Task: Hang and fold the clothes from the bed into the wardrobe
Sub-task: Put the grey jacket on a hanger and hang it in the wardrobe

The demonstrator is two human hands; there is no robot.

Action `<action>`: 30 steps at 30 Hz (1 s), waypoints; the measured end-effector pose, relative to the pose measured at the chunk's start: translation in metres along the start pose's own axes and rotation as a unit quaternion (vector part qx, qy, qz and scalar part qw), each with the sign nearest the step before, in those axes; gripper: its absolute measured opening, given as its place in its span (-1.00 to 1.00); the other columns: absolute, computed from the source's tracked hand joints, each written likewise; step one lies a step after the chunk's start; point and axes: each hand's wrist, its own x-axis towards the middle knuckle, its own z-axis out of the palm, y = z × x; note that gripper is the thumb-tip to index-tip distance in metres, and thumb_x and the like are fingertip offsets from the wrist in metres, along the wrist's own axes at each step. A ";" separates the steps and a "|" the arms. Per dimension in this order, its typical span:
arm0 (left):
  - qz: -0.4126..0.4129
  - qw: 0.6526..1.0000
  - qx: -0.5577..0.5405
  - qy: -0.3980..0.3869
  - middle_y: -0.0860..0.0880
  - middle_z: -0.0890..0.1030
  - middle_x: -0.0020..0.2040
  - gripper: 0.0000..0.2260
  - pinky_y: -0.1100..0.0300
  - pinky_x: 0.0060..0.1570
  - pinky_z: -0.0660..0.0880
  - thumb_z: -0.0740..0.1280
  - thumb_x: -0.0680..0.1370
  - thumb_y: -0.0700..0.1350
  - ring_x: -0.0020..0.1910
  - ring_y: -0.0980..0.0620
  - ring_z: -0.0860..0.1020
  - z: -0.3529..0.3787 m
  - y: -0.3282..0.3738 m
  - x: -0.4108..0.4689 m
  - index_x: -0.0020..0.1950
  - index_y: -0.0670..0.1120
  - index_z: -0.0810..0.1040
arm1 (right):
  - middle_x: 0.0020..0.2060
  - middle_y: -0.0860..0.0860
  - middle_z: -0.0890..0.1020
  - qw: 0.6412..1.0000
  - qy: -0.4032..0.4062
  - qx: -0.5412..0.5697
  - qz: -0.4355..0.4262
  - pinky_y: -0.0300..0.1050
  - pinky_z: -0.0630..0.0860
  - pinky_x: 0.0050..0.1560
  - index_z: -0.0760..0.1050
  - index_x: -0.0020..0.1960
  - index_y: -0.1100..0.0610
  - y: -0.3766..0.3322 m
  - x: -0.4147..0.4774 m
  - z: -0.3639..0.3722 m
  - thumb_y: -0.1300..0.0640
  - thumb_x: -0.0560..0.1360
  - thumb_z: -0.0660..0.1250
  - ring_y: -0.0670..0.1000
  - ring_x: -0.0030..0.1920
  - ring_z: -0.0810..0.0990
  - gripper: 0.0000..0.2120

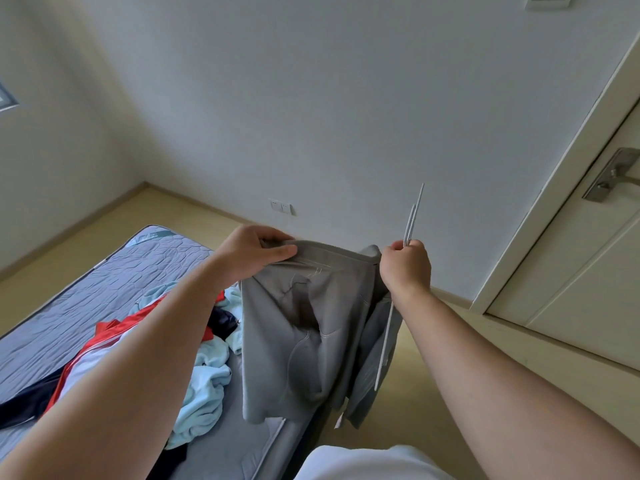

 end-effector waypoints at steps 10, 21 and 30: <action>0.077 0.967 0.183 0.161 0.16 0.56 0.05 -0.86 0.20 -0.06 0.35 0.48 0.49 0.08 -0.02 0.12 0.48 0.012 -0.001 0.013 -0.08 0.08 0.58 | 0.01 0.11 0.66 0.999 -0.020 -0.023 -0.012 0.04 0.56 -0.01 0.47 0.01 0.06 0.003 -0.002 -0.001 0.02 0.57 0.17 0.21 0.02 0.63 -0.84; -0.013 0.992 -0.122 -0.006 0.04 0.52 -0.34 -0.79 0.17 -0.22 0.37 0.57 0.42 0.00 -0.28 0.03 0.46 0.008 0.004 0.015 -0.30 0.00 0.59 | -0.02 0.07 0.65 0.999 -0.014 -0.036 -0.011 -0.03 0.53 -0.03 0.49 -0.01 0.05 0.010 0.008 -0.004 0.04 0.58 0.22 0.17 0.00 0.61 -0.89; 0.016 0.999 -0.022 0.047 0.16 0.59 -0.32 -0.87 0.20 -0.24 0.43 0.46 0.55 0.00 -0.30 0.13 0.50 0.021 0.008 0.023 -0.20 0.07 0.61 | -0.08 0.07 0.65 0.999 -0.005 -0.033 -0.011 -0.03 0.53 -0.10 0.49 -0.05 0.06 0.010 0.010 -0.002 0.02 0.59 0.21 0.17 -0.05 0.62 -0.85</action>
